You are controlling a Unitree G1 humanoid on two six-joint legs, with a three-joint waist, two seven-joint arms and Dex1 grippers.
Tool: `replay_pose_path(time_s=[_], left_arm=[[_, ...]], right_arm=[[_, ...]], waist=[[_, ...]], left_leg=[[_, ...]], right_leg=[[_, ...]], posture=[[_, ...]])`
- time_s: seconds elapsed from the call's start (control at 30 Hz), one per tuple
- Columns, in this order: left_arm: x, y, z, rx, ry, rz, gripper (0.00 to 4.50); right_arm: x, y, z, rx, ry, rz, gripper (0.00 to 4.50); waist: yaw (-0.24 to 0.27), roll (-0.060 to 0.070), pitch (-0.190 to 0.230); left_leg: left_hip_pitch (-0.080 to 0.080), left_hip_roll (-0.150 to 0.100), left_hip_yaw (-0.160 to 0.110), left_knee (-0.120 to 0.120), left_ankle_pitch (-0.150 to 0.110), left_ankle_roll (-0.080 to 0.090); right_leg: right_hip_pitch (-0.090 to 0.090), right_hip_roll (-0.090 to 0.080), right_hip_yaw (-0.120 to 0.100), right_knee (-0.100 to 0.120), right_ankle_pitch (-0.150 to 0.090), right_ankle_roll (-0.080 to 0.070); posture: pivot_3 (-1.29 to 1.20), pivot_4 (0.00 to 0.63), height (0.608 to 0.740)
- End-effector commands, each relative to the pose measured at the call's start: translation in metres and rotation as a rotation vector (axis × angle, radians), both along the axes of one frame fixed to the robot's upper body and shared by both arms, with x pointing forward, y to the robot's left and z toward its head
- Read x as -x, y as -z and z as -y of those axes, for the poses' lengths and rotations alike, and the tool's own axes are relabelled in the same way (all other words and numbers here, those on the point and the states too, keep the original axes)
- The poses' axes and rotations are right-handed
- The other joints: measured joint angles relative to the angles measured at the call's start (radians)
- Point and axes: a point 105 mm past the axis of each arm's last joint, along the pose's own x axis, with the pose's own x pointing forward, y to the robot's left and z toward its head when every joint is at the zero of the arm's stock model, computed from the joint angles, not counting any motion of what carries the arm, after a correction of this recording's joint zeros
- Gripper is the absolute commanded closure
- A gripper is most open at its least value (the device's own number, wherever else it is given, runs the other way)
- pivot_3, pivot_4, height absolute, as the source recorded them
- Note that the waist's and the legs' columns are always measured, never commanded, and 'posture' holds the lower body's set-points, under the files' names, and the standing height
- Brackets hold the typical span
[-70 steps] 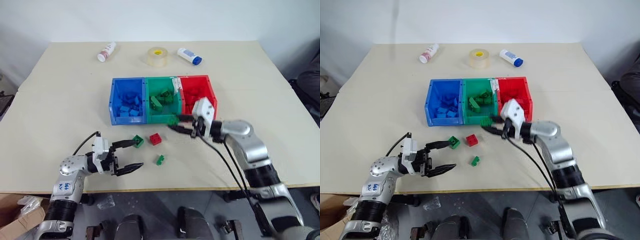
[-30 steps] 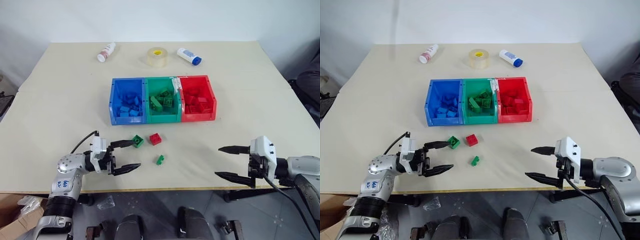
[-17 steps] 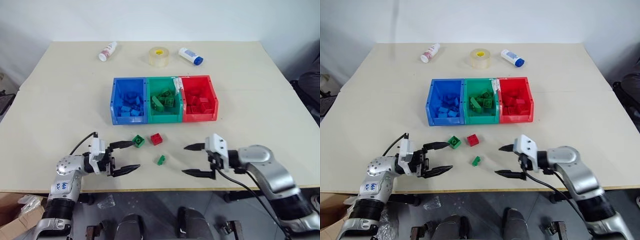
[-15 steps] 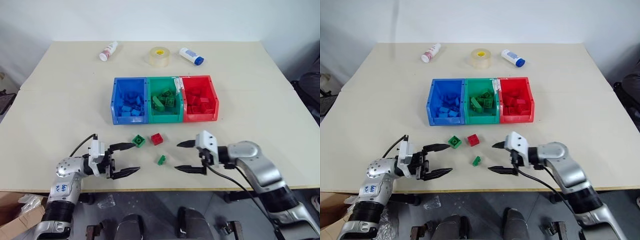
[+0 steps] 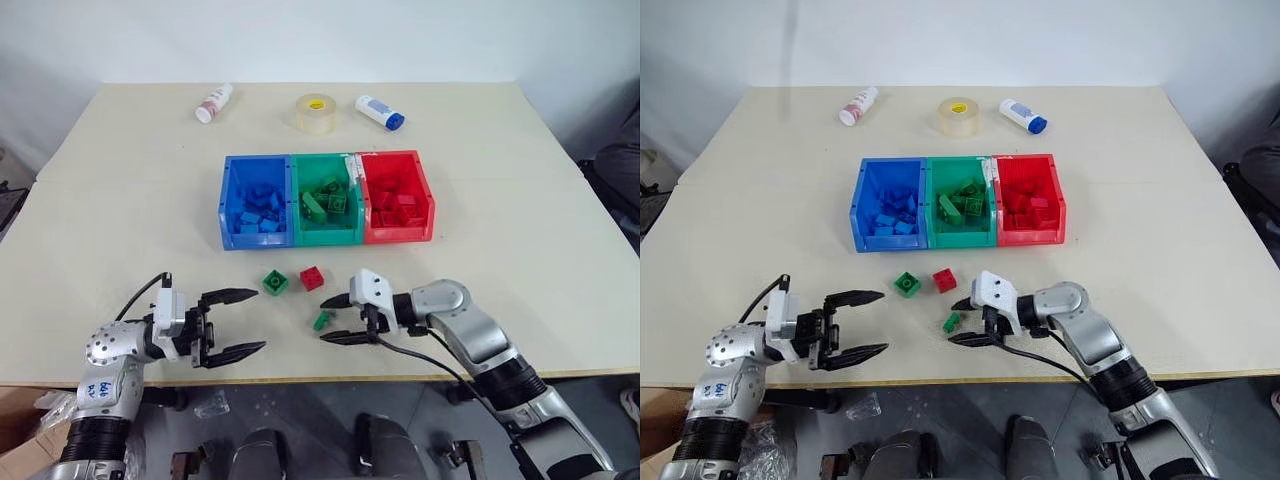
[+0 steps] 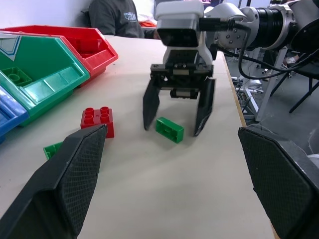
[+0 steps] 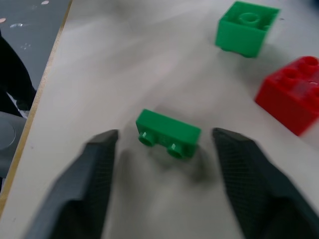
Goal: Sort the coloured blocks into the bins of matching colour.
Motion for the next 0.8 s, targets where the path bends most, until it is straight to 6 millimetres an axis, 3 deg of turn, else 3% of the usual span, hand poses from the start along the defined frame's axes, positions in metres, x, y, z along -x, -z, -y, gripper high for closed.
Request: replay_pose_path(time_s=[0.03, 0.1, 0.27, 0.4, 0.67, 0.77, 0.8], left_arm=[[0.003, -0.009, -0.003, 0.007, -0.001, 0.03, 0.0], [0.003, -0.009, -0.003, 0.007, -0.003, 0.03, 0.0], [0.005, -0.008, -0.003, 0.008, -0.01, 0.028, 0.0], [0.005, -0.007, -0.003, 0.01, -0.015, 0.022, 0.0], [0.003, -0.006, -0.004, 0.017, -0.024, 0.022, 0.0], [0.002, -0.006, -0.005, 0.015, -0.028, 0.024, 0.0], [0.001, -0.006, -0.005, 0.015, -0.028, 0.025, 0.0]], right_arm=[[0.002, -0.004, -0.007, -0.01, -0.035, 0.036, 2.62], [0.003, -0.007, -0.008, -0.025, -0.039, 0.043, 3.13], [0.003, -0.023, -0.006, -0.092, -0.028, 0.057, 3.13], [-0.004, -0.049, -0.004, -0.185, 0.009, 0.077, 3.13], [-0.057, -0.105, 0.005, -0.302, 0.188, 0.222, 3.13], [-0.092, -0.117, 0.009, -0.303, 0.334, 0.298, 3.13], [-0.101, -0.12, 0.009, -0.3, 0.37, 0.312, 2.78]], waist=[[0.0, 0.0, 0.0], [0.0, 0.0, 0.0], [0.0, 0.0, 0.0], [0.0, 0.0, 0.0], [-0.003, 0.0, 0.0], [-0.004, 0.0, 0.0], [-0.006, 0.0, 0.0]], left_leg=[[0.0, 0.0, 0.0, 0.0, 0.0, 0.0], [0.0, 0.0, 0.0, 0.0, 0.0, 0.0], [0.0, 0.0, 0.0, 0.0, 0.0, 0.0], [0.0, 0.0, 0.0, 0.0, 0.0, 0.0], [0.0, 0.0, 0.0, 0.0, 0.0, 0.0], [0.0, 0.0, 0.001, -0.001, 0.0, 0.0], [0.0, 0.0, 0.001, -0.001, 0.0, 0.0]], right_leg=[[0.0, 0.0, 0.0, 0.0, 0.0, 0.0], [0.0, 0.0, 0.0, 0.0, 0.0, 0.0], [0.0, 0.0, 0.0, 0.0, 0.0, 0.0], [0.0, 0.0, 0.0, 0.0, 0.0, 0.0], [-0.001, 0.0, 0.0, 0.001, 0.0, -0.001], [-0.001, 0.0, 0.0, 0.001, 0.0, -0.001], [-0.001, 0.0, 0.0, 0.002, 0.0, -0.001]], posture=[[0.0, 0.15, 0.74], [0.0, 0.15, 0.74], [0.0, 0.15, 0.74], [0.0, 0.15, 0.74], [0.0, 0.15, 0.74], [0.0, 0.15, 0.74], [0.0, 0.15, 0.74]])
